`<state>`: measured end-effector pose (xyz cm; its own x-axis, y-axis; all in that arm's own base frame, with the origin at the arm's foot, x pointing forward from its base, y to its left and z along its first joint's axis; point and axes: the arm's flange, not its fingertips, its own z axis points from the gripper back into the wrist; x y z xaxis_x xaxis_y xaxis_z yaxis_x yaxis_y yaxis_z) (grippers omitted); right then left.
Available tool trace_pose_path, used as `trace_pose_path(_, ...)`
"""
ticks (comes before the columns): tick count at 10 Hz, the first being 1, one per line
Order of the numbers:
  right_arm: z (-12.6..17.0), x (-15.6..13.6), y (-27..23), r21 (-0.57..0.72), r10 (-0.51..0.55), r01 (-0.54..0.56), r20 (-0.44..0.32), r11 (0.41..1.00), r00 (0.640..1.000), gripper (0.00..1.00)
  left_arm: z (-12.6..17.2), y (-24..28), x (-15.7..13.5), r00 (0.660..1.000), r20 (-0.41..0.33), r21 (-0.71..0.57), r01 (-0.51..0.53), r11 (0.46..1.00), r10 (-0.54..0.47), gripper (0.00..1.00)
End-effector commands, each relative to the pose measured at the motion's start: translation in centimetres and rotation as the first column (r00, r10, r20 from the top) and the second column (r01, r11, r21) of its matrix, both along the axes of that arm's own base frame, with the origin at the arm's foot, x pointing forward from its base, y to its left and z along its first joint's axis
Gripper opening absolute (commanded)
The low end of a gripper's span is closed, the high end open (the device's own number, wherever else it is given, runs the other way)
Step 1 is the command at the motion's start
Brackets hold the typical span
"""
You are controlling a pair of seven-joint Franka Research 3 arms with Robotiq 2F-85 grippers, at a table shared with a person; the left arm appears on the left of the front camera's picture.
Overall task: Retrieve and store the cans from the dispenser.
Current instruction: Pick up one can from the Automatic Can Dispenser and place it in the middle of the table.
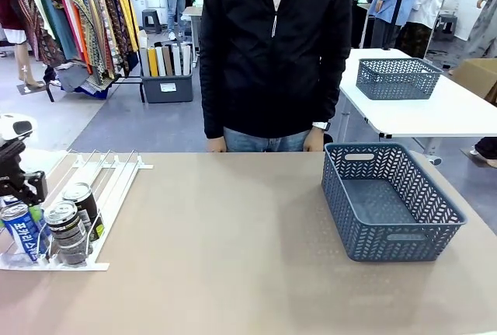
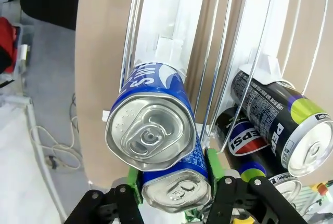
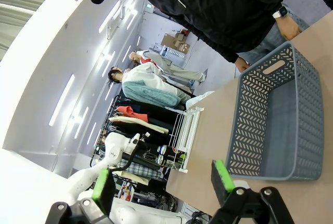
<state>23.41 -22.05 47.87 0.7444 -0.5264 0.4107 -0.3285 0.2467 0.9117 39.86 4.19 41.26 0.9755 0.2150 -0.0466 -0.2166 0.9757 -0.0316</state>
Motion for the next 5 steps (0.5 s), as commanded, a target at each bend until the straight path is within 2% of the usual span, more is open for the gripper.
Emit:
trace_pose_path(1, 0.5, 0.3, -0.1, 0.014, -0.010, 0.010, 0.021, 1.000, 1.000, 1.00, 0.6, -0.1, -0.3, 1.000, 0.007, 0.006, -0.028, 1.000, 0.028, 0.00)
trace_pose_path(3, 0.5, 0.3, -0.1, 0.014, -0.010, 0.010, 0.021, 1.000, 1.000, 1.00, 2.2, 0.0, -1.1, 0.999, 0.037, 0.000, -0.018, 1.000, 0.018, 0.00)
trace_pose_path(5, 0.5, 0.3, -0.1, 0.014, -0.010, 0.010, 0.021, 1.000, 1.000, 1.00, 8.2, 0.1, -3.8, 0.996, 0.089, -0.018, 0.025, 1.000, -0.024, 0.00)
